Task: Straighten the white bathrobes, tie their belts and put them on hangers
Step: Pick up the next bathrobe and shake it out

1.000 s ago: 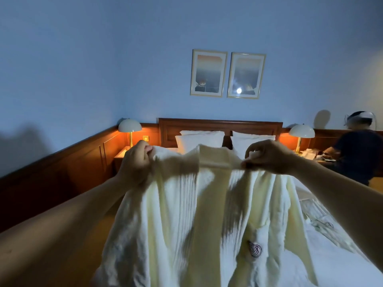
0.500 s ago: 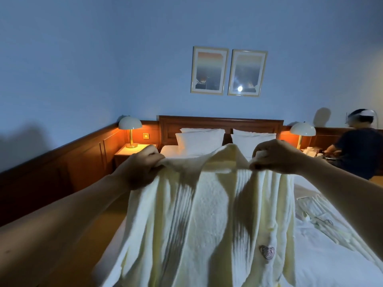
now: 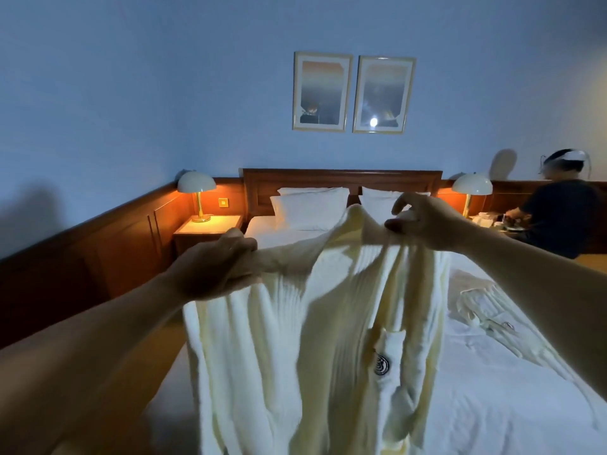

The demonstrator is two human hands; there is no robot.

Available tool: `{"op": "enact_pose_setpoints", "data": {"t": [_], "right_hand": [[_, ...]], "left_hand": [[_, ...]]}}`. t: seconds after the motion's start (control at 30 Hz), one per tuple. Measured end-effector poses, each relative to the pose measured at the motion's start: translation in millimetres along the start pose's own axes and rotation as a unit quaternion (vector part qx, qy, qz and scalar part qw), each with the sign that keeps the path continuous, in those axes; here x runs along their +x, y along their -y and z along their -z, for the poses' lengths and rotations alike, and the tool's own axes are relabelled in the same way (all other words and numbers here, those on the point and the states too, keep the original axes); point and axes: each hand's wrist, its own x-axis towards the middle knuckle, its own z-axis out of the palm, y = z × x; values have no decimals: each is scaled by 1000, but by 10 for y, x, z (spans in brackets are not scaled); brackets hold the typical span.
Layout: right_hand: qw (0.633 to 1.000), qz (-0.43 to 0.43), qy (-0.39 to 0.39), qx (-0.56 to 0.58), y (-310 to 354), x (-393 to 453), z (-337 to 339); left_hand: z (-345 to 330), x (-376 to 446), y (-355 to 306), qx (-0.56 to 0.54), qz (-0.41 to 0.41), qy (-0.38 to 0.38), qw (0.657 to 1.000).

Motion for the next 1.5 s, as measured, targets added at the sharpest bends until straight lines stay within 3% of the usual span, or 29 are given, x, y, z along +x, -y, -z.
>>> {"op": "enact_pose_setpoints", "data": {"t": [0.07,0.17,0.3,0.4,0.5,0.6,0.7,0.73,0.77,0.8,0.9,1.0,1.07,1.17,1.23,1.37,1.5], "right_hand": [[1000,11,-4,-5,-13,3,9],[999,33,25,-4,-15,-22,-32],[982,57,151,-96,-39,-71,-91],[989,48,119,-75,-82,-53,-181],[994,43,80,-52,-98,-15,-240],[998,58,8,-39,-96,23,-289],[997,65,-49,19,26,91,-307],[996,57,-56,34,66,130,-306],[996,46,-57,42,82,170,-296],[997,40,-53,44,99,197,-272],[998,54,-21,1,112,247,-185],[997,60,22,-46,114,231,-181],[995,60,38,-72,111,239,-230],[992,70,42,-94,70,200,-294],[991,82,40,-97,24,162,-288],[983,112,6,-142,-35,118,-264],[996,47,-72,-28,44,135,-377]], "left_hand": [[42,12,78,40,-59,12,997],[61,98,113,80,-98,-41,991],[88,200,88,71,-32,-16,997],[130,222,13,96,-33,2,995],[58,226,50,158,35,-44,986],[7,301,-87,7,170,-109,979],[-17,411,-226,-130,345,-173,913],[-40,428,-245,-159,387,-185,889],[-47,421,-271,-157,386,-200,887],[-13,390,-276,-116,349,-199,908],[135,221,-135,26,77,-109,991],[253,155,-59,80,-92,25,992],[249,146,-66,97,-94,32,990],[100,122,-43,49,7,-33,998],[39,123,-9,-35,142,-89,985],[56,227,11,-114,363,-168,910],[131,399,-63,-145,460,-204,852]]}}
